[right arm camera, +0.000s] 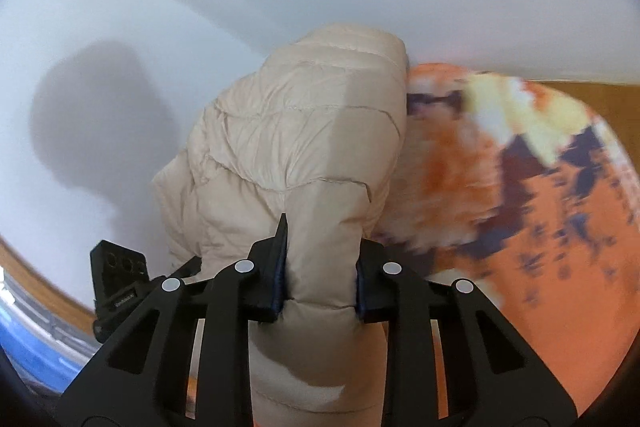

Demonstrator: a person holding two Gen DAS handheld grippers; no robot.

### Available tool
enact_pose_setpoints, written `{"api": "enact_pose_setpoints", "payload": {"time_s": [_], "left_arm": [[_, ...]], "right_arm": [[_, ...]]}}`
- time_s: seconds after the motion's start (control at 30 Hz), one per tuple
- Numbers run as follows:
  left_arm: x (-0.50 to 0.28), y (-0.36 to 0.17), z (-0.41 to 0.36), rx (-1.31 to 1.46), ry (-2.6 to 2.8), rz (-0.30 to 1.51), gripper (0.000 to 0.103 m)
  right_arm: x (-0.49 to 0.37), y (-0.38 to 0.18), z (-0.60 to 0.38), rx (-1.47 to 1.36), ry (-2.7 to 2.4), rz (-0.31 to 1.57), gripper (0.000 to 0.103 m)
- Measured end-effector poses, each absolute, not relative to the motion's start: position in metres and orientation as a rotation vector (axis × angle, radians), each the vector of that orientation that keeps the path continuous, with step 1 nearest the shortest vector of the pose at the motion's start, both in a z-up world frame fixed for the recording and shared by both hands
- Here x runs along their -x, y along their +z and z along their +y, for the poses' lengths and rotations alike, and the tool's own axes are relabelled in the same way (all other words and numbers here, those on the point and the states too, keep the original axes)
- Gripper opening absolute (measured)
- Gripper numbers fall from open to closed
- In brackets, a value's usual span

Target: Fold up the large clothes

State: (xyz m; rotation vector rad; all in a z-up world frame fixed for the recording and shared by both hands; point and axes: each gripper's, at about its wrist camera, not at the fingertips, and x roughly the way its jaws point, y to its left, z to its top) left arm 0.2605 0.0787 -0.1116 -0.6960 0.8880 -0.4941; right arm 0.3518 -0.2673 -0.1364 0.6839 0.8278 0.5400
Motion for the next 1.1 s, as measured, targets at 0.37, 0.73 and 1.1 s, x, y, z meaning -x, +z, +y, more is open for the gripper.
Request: {"api": "enact_pose_setpoints", "payload": {"time_s": [0.37, 0.73, 1.1], "left_arm": [[-0.275, -0.15, 0.039, 0.588, -0.399, 0.977, 0.034], [-0.29, -0.118, 0.029, 0.447, -0.171, 0.982, 0.097], [-0.256, -0.003, -0.011, 0.211, -0.207, 0.78, 0.097]], "right_arm": [[-0.372, -0.194, -0.277, -0.732, 0.473, 0.934, 0.033], [-0.373, -0.161, -0.262, -0.665, 0.449, 0.92, 0.082], [-0.344, -0.06, -0.23, -0.372, 0.38, 0.826, 0.089]]}}
